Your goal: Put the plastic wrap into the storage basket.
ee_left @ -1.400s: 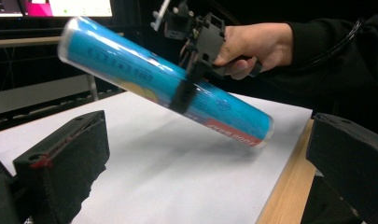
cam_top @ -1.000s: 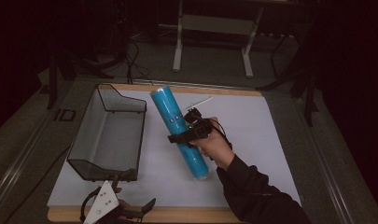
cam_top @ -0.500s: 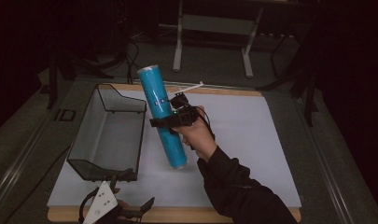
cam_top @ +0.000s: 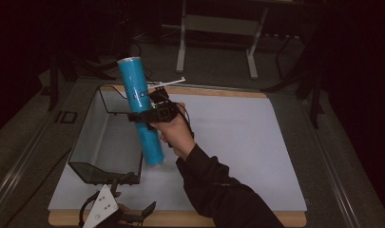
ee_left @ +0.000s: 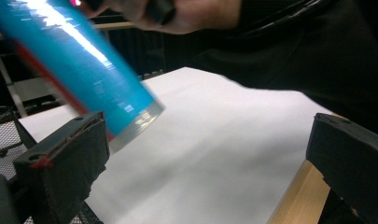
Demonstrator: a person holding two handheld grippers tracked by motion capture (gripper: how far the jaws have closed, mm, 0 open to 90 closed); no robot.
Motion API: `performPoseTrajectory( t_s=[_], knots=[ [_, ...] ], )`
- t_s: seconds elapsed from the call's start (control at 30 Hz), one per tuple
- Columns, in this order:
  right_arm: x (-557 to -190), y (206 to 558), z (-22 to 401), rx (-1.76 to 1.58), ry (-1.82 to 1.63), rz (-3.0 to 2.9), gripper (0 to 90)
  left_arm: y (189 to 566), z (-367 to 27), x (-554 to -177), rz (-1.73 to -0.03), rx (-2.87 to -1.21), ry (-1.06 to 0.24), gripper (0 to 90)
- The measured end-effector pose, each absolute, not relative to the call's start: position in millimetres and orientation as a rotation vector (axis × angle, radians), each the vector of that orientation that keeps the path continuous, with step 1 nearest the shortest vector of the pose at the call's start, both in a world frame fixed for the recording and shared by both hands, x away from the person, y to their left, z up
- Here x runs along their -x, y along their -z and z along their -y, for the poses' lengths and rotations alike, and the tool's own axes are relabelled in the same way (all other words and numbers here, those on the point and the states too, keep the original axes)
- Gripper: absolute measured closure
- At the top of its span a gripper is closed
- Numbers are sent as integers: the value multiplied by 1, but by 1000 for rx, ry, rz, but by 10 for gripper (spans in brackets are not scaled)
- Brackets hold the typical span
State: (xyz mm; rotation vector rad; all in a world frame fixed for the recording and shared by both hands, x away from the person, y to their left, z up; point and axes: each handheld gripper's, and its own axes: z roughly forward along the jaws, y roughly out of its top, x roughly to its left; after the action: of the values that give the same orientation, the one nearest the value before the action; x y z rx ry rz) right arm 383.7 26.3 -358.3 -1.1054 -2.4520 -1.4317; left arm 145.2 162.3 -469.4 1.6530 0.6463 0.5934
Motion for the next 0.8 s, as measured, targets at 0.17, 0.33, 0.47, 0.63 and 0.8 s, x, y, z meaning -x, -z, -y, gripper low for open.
performPoseTrajectory(
  t_s=[0.17, 0.33, 0.47, 0.63, 0.8],
  knots=[
    [-382, 359, -45, 1081, 1450, 2447, 313, 469, -163, -144, -647, -1647, -594, 3],
    [-385, 369, -66, 1079, 1465, 2406, 313, 468, -165, -142, -632, -1639, -594, 3],
    [-388, 378, -73, 1108, 1471, 2380, 313, 467, -163, -140, -616, -1633, -598, 2],
    [-396, 395, -80, 1159, 1480, 2330, 313, 468, -164, -141, -627, -1643, -589, 3],
    [-399, 412, -82, 1213, 1457, 2268, 313, 468, -164, -142, -626, -1647, -584, 3]
  ],
)
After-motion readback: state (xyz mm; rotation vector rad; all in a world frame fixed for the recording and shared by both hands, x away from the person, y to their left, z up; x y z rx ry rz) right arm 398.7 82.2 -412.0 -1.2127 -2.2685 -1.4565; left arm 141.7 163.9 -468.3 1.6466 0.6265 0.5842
